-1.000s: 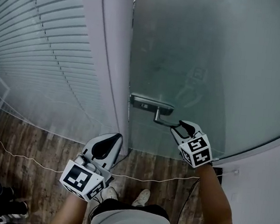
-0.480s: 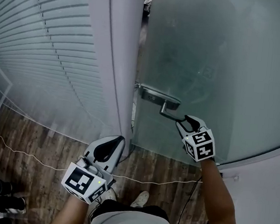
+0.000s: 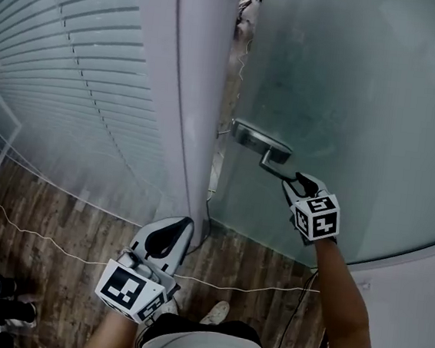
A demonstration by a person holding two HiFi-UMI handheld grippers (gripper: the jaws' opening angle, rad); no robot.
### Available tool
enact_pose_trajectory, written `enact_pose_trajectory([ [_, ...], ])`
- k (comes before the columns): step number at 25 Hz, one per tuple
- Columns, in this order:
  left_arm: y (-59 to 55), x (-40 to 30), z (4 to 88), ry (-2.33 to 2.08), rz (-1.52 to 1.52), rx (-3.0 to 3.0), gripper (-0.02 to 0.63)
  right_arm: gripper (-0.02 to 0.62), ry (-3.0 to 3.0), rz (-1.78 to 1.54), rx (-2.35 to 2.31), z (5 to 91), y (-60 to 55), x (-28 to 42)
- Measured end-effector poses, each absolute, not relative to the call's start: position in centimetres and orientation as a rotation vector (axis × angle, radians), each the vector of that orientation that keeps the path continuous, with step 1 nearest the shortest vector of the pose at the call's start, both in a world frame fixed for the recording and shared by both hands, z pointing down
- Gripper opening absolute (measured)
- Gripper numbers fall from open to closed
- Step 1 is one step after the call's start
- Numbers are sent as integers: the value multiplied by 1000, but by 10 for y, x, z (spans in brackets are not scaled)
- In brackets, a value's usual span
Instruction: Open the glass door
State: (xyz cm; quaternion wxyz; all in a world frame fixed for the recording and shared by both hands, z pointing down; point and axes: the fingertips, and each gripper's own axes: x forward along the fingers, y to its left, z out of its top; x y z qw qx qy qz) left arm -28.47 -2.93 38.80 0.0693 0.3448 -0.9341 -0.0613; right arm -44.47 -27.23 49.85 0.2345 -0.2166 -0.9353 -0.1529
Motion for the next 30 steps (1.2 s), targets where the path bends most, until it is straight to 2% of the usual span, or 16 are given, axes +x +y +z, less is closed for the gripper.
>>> enact_pose_trajectory([
  [19, -14, -287, 384, -2822, -172, 963, 0, 164, -2633, -334, -327, 490, -309, -521],
  [27, -8, -286, 376, -2822, -181, 989, 0, 164, -2751, -294, -277, 452, -308, -485],
  [28, -8, -286, 375, -2821, -181, 997, 0, 158, -2769, -293, -287, 445, -306, -477],
  [30, -7, -286, 368, -2823, -180, 1012, 0, 98, -2806, -298, -296, 424, -301, -460],
])
